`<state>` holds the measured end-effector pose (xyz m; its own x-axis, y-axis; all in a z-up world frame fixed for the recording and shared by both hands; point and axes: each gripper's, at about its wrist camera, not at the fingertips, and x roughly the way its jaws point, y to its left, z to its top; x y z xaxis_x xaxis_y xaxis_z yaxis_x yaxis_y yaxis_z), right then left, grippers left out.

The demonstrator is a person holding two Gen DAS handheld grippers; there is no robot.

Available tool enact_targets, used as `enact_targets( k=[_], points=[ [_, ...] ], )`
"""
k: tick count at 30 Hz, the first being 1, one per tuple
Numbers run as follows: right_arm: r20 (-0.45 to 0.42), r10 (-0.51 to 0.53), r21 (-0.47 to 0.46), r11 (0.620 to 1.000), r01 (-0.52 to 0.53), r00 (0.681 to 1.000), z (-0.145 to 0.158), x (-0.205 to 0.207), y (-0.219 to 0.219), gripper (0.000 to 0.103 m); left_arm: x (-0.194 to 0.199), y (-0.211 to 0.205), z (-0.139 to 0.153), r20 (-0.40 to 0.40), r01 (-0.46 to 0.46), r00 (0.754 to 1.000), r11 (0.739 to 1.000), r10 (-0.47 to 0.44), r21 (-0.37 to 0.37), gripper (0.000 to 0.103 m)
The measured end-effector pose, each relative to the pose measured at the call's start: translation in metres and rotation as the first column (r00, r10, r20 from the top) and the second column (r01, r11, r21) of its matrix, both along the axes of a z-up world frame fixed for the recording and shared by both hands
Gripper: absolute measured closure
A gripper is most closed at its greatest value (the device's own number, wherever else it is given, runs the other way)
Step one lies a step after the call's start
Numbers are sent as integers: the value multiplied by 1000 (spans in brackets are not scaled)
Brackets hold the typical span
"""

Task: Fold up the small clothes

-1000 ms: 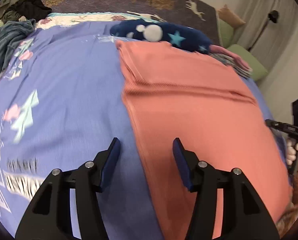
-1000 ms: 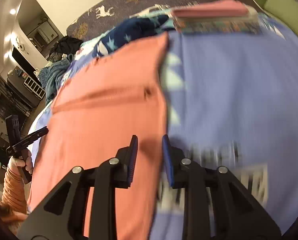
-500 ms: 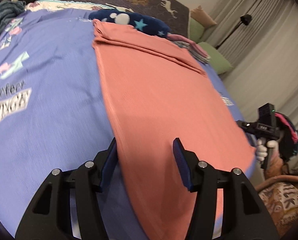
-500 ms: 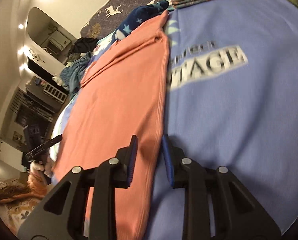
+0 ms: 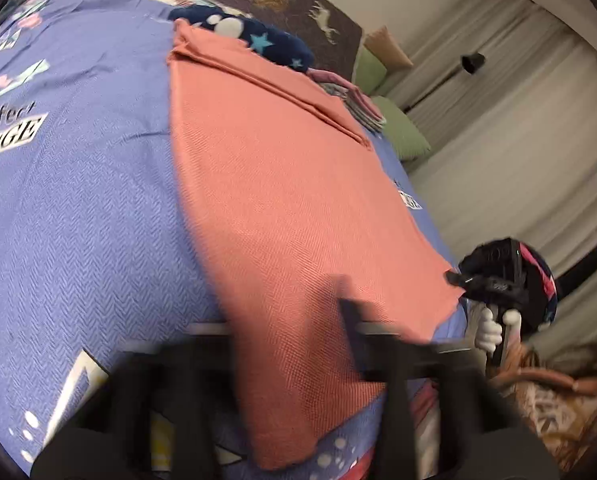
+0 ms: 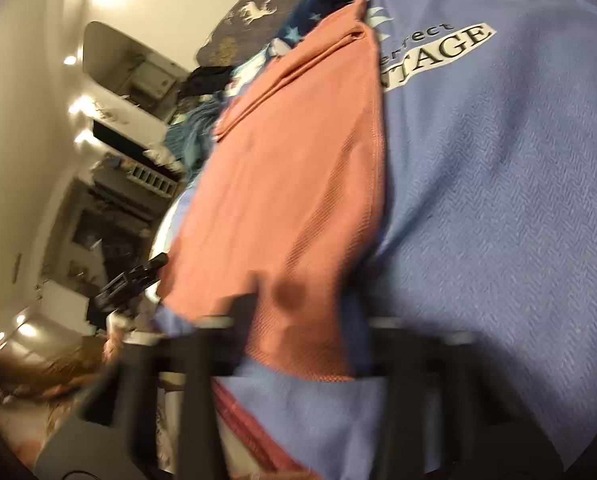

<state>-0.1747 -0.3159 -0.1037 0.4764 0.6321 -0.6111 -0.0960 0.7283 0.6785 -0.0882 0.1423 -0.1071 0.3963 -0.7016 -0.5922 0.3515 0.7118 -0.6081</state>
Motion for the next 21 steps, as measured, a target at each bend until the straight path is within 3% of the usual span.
enact_targets(
  k=[3,6,9,12,17,19,21],
  points=[
    [47,-76,0,997,76,996,11,-15,-14,99,-14,10,6,53,-61,997,998,60,29,101],
    [45,-62,-21,998,63,997,14,-19,-19,99,-17,19,2,30,-79,996,997,78,6,101],
    [-9,-53,-32,998,53,999,3,-14,-17,88,-15,15,-3,8,-87,996,996,87,0,99],
    [-10,-45,43,998,45,999,2,-16,-22,70,-21,16,0,1,-84,996,996,84,-22,72],
    [-14,-2,52,999,2,1000,1,-15,-22,54,-27,13,0,10,-51,999,999,51,0,59],
    [-10,15,71,997,-14,1000,0,-8,-17,53,-25,12,-2,5,-42,999,999,42,-23,57],
    [-9,26,93,995,-25,1000,-3,-2,-10,63,-25,9,-2,9,-35,999,999,36,-40,58]
  ],
)
